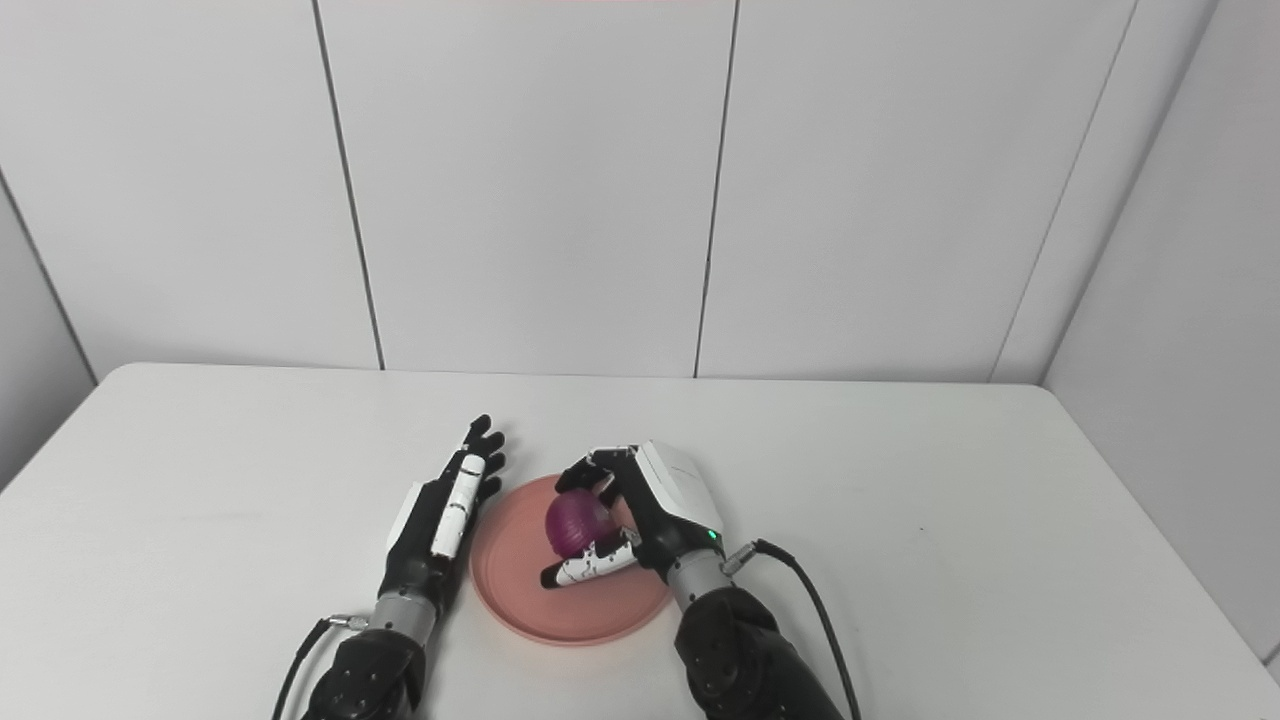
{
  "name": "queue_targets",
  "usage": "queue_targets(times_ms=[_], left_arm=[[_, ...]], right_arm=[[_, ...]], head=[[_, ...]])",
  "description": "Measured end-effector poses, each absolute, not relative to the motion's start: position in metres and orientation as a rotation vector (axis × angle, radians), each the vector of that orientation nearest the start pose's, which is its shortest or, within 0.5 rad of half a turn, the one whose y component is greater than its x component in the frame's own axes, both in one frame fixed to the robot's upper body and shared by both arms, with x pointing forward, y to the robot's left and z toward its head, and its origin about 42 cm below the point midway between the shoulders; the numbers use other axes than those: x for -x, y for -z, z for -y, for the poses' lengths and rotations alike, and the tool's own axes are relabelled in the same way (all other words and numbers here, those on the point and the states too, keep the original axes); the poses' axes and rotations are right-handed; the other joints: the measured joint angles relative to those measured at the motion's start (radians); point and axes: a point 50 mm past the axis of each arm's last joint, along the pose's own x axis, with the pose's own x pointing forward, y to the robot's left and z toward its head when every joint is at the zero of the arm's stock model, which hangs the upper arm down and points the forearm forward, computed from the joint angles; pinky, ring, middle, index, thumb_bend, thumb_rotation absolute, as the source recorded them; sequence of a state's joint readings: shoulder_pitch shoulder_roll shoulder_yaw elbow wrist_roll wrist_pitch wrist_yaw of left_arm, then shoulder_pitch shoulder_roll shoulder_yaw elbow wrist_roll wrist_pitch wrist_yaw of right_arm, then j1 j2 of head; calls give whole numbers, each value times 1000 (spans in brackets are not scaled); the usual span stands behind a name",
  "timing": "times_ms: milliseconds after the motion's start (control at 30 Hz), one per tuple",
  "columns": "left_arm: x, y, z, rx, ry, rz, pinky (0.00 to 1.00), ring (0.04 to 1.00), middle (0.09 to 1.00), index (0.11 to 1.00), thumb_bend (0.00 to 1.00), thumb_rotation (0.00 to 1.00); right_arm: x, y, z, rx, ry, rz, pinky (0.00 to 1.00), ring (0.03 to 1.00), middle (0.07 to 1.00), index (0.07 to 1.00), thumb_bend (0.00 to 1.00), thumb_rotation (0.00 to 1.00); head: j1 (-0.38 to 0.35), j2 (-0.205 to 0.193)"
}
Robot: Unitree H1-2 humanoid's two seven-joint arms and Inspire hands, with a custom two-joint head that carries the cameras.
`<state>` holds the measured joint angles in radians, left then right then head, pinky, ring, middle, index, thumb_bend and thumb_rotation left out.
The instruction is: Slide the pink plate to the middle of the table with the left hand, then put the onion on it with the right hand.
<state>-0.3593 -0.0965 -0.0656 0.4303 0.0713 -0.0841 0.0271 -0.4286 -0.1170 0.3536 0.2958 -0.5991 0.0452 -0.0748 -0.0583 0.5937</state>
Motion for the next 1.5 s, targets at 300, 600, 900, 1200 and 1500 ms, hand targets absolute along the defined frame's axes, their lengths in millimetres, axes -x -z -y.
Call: queue_targets(times_ms=[300,600,900,1200,1500], left_arm=[[-387,-102,-120,-16,163,7,927,942,948,946,539,1000],[-387,-102,-121,-12,160,7,918,936,946,947,532,1000],[-387,-102,-121,-17,161,8,915,933,944,947,526,1000],[-387,-103,-122,-20,160,9,921,936,948,949,520,1000],[-387,-102,-124,-13,161,7,927,933,944,946,522,1000]], right_arm=[[-396,-143,138,836,-292,252,657,717,724,689,643,402],[-379,-139,151,847,-314,249,675,777,800,802,751,719],[-373,-150,156,789,-322,286,691,794,838,845,749,815],[-370,-156,176,665,-274,314,771,854,898,899,706,940],[-370,-151,197,535,-220,266,859,898,925,925,702,999]], head=[[0,0],[-2,0],[-2,-3],[-5,-8],[-9,-9]])
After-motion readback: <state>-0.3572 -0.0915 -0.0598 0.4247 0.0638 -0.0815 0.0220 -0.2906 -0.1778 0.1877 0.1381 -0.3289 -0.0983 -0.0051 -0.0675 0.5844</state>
